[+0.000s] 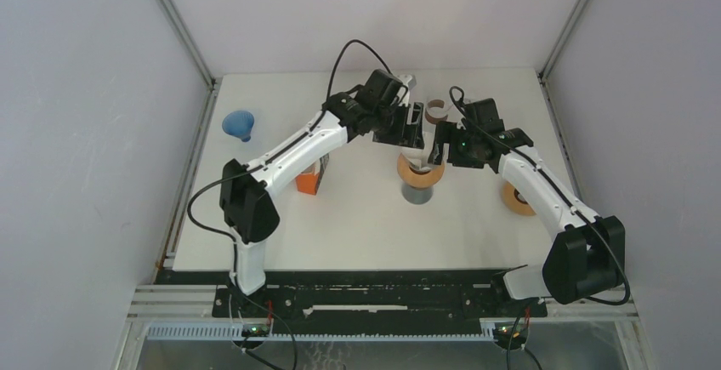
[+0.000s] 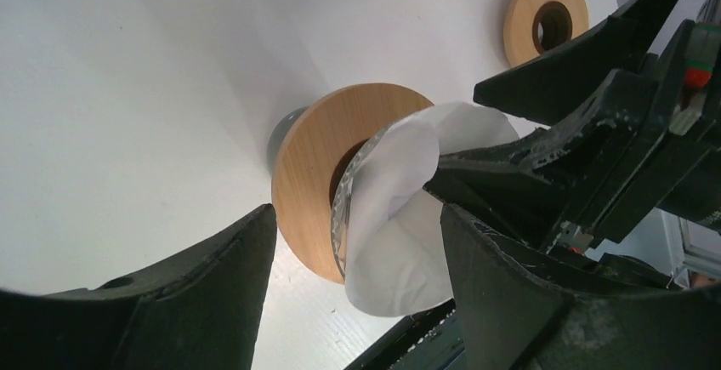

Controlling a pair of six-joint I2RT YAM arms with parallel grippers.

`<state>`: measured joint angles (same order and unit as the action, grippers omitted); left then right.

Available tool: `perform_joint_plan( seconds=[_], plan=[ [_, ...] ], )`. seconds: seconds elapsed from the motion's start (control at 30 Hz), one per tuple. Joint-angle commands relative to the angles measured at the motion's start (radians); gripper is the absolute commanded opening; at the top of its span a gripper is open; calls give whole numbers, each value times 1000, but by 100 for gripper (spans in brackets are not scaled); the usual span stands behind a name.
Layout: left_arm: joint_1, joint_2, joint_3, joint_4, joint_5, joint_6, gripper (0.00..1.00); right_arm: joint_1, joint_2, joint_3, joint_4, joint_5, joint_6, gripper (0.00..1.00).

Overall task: Place the coffee filter in the dripper
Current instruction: Adjust the coffee filter in the coffee dripper.

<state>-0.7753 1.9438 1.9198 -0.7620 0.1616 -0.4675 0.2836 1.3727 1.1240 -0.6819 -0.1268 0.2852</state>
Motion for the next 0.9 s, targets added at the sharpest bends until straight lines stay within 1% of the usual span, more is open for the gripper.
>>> perform_joint_plan(
  seconds=[0.0, 0.23, 0.43, 0.63, 0.73, 0.87],
  plan=[
    [11, 31, 79, 28, -11, 30, 76, 11, -6, 2, 20, 20, -18, 88],
    [17, 68, 99, 21, -14, 38, 75, 15, -10, 1, 18, 24, -17, 88],
    [29, 79, 100, 5, -91, 9, 66, 18, -9, 2, 8, 31, -17, 88],
    [31, 83, 99, -17, -142, -8, 60, 19, -14, -1, 5, 36, -18, 88],
    [31, 79, 99, -24, -135, -4, 60, 19, -18, -6, 9, 33, -17, 88],
    [30, 48, 80, -22, -116, 1, 67, 19, -21, -6, 17, 27, -15, 88]
  ],
)
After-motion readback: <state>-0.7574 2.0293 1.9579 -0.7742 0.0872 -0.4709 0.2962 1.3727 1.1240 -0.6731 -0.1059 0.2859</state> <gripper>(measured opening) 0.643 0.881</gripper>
